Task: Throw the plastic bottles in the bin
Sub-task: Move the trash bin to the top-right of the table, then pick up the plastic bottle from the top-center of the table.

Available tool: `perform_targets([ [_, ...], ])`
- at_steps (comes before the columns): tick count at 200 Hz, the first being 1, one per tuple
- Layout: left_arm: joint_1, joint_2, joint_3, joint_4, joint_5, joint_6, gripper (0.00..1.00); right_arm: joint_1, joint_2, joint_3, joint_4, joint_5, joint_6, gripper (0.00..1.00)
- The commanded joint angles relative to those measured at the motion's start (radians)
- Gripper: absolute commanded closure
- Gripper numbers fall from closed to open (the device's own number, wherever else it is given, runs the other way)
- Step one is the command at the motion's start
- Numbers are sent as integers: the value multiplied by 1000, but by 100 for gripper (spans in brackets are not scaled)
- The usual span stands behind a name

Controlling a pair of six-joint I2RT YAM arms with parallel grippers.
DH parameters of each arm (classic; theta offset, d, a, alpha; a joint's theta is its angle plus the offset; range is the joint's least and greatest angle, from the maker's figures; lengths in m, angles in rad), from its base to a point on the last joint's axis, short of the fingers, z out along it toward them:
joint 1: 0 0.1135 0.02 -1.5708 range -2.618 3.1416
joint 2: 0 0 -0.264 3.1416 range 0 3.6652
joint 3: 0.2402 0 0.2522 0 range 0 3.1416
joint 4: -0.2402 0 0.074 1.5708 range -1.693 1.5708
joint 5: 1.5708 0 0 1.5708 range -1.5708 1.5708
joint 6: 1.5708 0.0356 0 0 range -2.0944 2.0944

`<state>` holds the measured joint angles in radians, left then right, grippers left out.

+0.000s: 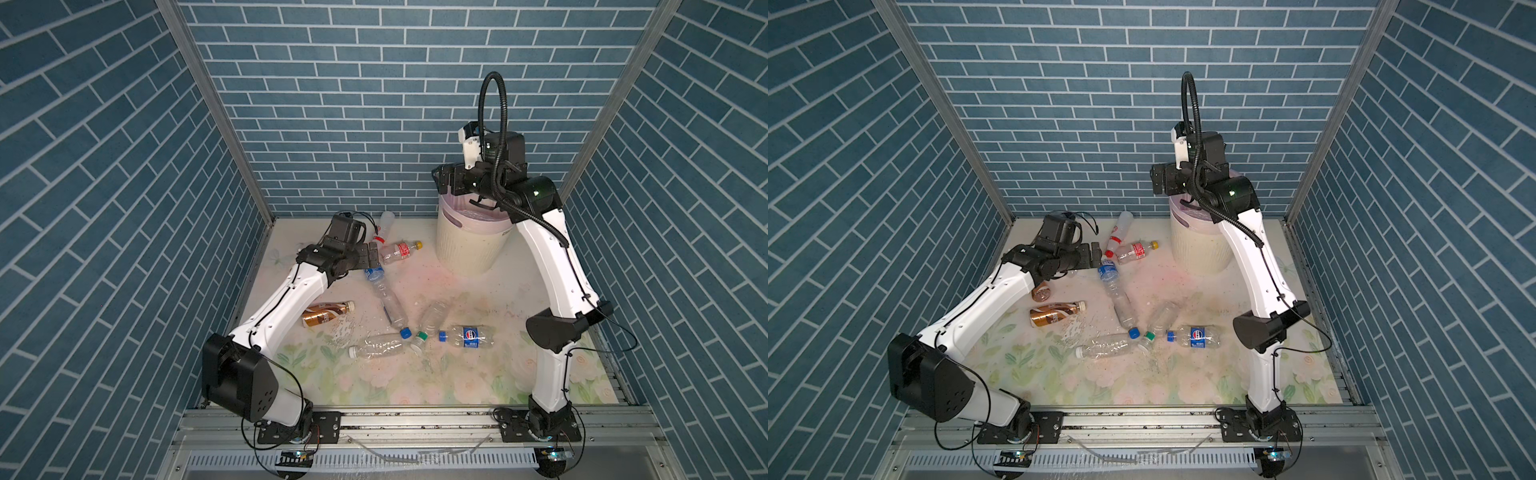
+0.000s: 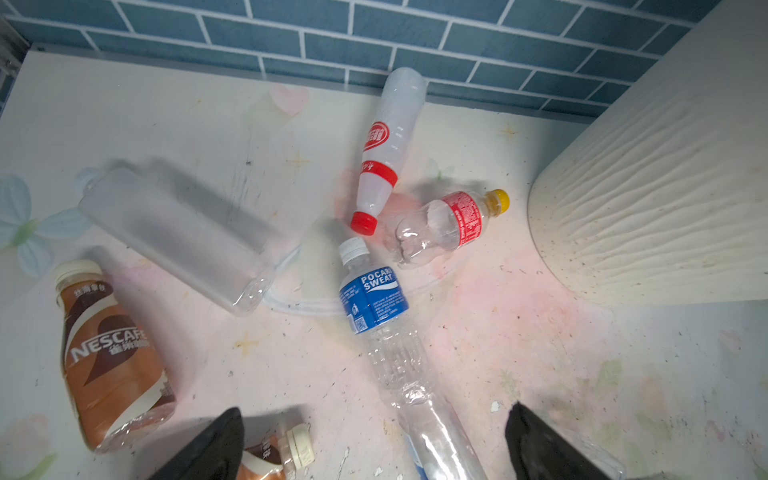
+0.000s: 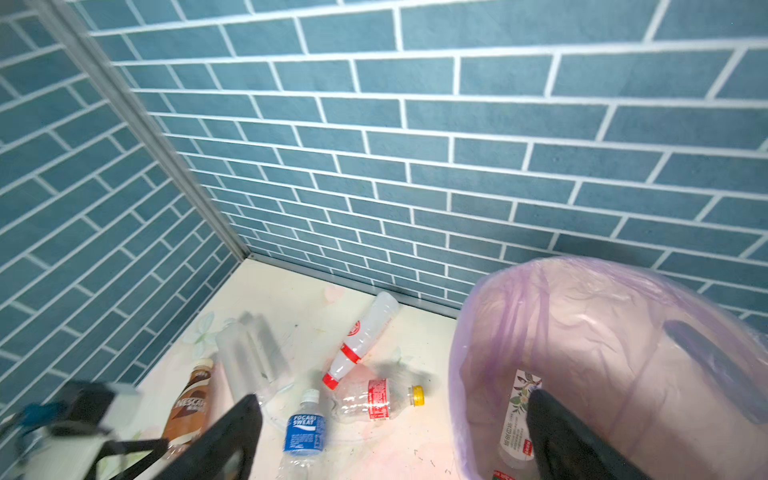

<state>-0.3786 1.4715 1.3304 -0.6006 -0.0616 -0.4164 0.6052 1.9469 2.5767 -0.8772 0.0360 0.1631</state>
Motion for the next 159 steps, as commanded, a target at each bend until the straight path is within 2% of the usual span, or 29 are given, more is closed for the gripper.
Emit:
perform_targets([
  [1, 69, -30, -45, -51, 43, -57, 1, 87, -3, -138, 5, 64, -81, 1],
  [17, 120, -30, -64, -96, 82, -73, 1, 145, -18, -256, 51, 78, -94, 1],
  [37, 153, -37, -83, -173, 72, -52, 1, 203, -31, -402, 122, 68, -88, 1],
  [82, 157, -84, -147, -258, 72, 26, 1, 287, -38, -636, 254, 18, -42, 1],
  [105, 155, -93, -187, -211, 196, 63, 1, 302, -43, -735, 302, 3, -19, 1],
  [129, 154, -55, -212, -105, 334, 20, 1, 301, -62, -817, 330, 18, -9, 1],
  [159, 144, 45, -168, -41, 380, -19, 1, 296, -118, -901, 336, 62, -16, 1],
])
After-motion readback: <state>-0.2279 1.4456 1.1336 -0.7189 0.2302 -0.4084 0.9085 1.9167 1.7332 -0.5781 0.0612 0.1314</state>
